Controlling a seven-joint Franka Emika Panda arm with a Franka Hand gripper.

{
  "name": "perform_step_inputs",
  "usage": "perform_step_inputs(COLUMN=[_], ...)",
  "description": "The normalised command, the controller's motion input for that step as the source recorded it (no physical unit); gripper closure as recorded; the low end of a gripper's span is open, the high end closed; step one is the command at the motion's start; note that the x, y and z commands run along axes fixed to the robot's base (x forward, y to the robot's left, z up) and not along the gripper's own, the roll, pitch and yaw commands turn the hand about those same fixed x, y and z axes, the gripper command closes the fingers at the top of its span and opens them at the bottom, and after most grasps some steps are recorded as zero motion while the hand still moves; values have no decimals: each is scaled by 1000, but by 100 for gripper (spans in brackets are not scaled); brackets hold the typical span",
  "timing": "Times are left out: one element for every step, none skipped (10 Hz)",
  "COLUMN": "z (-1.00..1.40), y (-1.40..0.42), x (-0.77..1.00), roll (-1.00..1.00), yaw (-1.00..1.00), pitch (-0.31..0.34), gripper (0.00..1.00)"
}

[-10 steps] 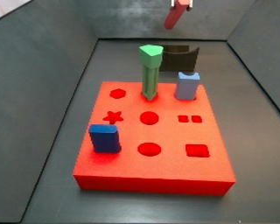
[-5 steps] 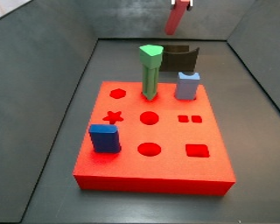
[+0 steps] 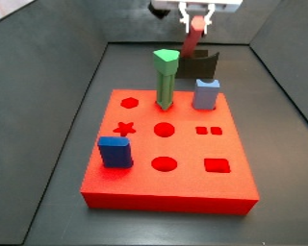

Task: Pick up the hexagon object. Move up. Place the hexagon object on the fixture. Regrasp the hexagon object. Move to above the board. Insert the hexagon object.
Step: Place the hexagon object on the fixture, then regrasp the hexagon object.

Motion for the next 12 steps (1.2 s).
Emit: perform_step_inputs(z=[-631,-518,-308,-183,0,1000,1000,1000,1000,1000,893,650], y=[60,48,36,32,0,0,4,4,3,8,9,11], x=[102,91,70,65,0,0,-6,-20,-29,-29,-27,-22], roll=[-97,-88,-74,-68,0,46,53,57,62,65,57,42], yaw=[-22,-19,-20,-19,0,74,72,63,30,13,-9,-34], pitch=[-28,-31,-34,-35,0,53,57,70,95,116,128,122], gripper=[100,100,100,100,0,0,0,0,0,0,0,0])
